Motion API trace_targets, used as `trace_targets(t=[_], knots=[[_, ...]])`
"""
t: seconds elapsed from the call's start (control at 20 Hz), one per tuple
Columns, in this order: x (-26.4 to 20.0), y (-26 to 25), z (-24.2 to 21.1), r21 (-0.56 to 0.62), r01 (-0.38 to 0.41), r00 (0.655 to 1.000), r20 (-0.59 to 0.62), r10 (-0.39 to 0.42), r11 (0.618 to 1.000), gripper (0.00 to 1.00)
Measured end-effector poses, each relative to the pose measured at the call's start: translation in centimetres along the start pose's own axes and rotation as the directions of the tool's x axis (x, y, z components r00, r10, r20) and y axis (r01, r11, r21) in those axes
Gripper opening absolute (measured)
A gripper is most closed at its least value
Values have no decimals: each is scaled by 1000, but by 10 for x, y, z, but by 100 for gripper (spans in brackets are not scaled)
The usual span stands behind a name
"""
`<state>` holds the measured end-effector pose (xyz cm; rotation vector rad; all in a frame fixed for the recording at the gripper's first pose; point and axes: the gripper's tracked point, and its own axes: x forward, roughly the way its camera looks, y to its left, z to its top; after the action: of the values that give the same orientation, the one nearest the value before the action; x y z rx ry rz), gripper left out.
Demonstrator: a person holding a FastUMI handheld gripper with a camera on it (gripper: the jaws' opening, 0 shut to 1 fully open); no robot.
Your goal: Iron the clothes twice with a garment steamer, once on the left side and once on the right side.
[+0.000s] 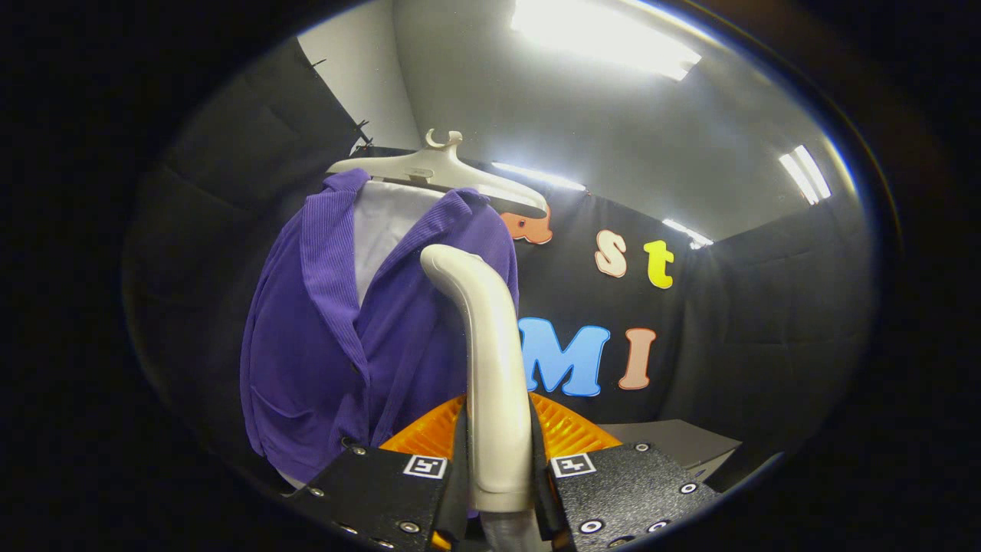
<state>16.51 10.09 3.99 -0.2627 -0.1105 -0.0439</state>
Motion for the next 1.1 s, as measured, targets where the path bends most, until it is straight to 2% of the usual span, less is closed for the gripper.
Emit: trace_targets(t=[0.6, 1.1], knots=[[-33, 3, -88, -45, -27, 987, -156, 20, 999, 35], [-68, 19, -160, -90, -97, 953, -296, 66, 991, 35]])
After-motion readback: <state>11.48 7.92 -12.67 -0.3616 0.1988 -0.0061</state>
